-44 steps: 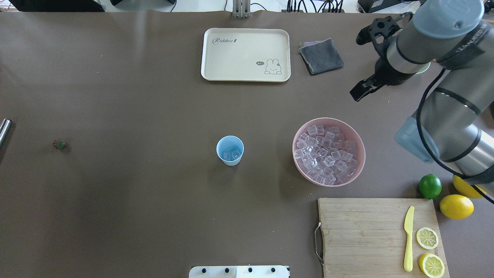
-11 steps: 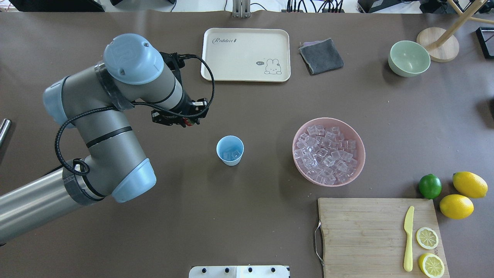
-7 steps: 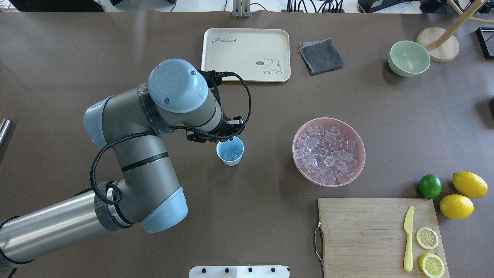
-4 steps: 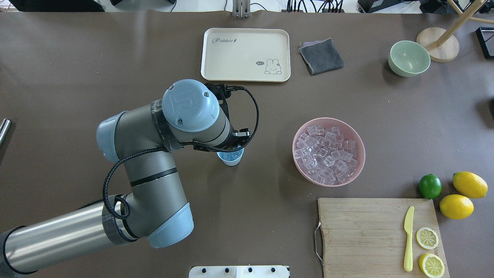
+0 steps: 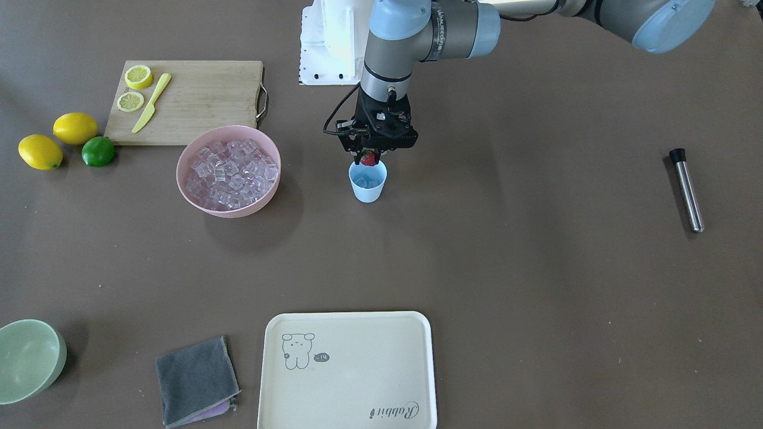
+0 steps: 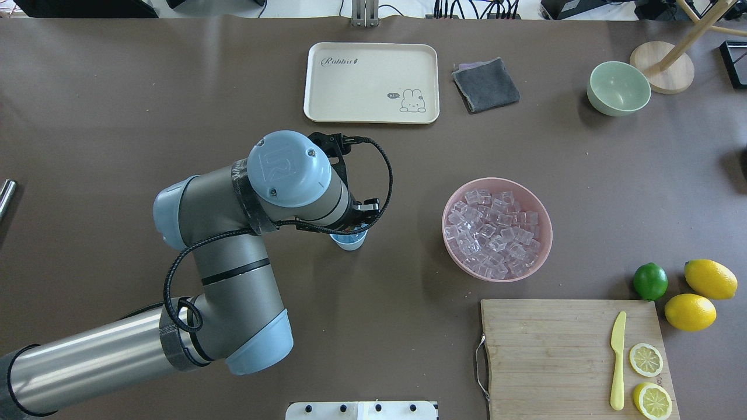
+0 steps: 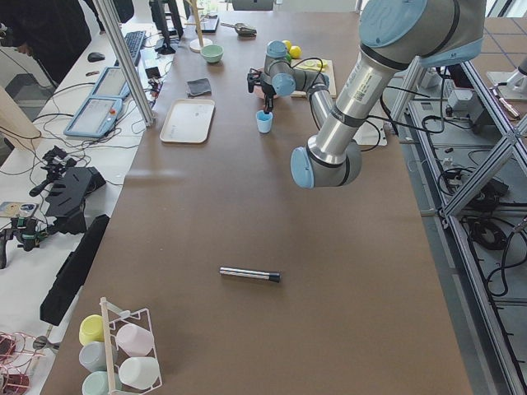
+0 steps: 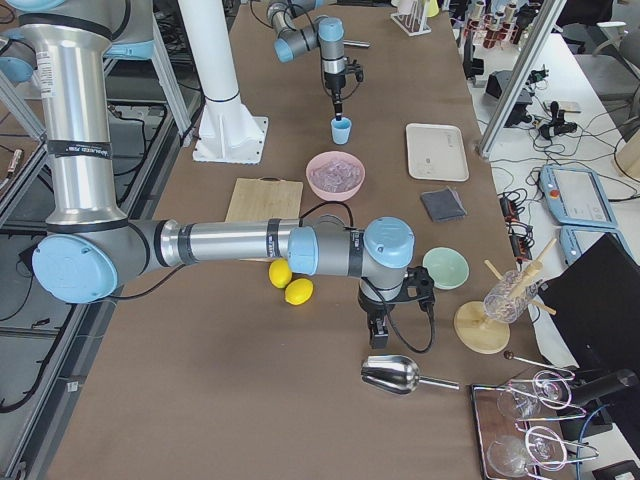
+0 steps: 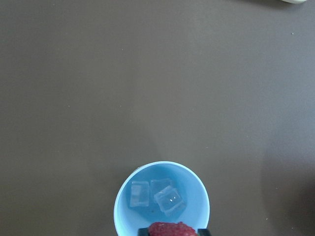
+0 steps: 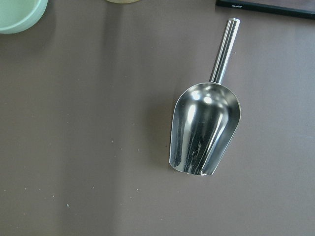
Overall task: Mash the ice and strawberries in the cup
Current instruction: 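Lower the strawberry over the cup and open the left gripper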
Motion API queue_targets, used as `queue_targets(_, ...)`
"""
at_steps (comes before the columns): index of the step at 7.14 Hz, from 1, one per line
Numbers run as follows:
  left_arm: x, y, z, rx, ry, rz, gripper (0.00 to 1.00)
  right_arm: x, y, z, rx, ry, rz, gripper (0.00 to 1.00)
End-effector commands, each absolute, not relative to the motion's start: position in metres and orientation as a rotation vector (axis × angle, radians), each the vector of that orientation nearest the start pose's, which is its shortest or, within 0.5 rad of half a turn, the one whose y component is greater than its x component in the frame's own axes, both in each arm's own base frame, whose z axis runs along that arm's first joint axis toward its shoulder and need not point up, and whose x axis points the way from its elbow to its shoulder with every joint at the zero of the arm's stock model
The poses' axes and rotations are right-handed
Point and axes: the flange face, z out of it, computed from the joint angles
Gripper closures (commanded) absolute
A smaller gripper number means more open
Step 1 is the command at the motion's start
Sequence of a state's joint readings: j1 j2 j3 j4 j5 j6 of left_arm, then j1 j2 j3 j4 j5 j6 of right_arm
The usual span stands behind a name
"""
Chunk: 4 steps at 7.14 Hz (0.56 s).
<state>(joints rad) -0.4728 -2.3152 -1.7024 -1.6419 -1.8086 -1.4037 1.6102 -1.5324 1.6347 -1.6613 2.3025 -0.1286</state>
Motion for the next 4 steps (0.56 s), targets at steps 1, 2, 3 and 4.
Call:
queue_targets(1,0.5524,-0.4081,0.1547,0.091,0.965,-0.172,0.67,0.0869,-0.5027,0.6199,0.073,-0.728,-0.089,0.00)
queue_targets(2,0.5496,-0.4112,0.1553,0.091,0.964,-0.178,0.34,0.0869,-0.5027,0.6191,0.075,-0.728,-0.090,0.00)
queue_targets(3,0.5501,-0.4104,0.1533,0.092,0.967,-0.177,0.02,0.0870,-0.5060,0.6182,0.076,-0.728,-0.089,0.00)
queue_targets(4,0.5478,-0.4103,0.1519,0.095,0.971,-0.174,0.01,0.0869,-0.5067,0.6174,0.078,-0.729,-0.093,0.00)
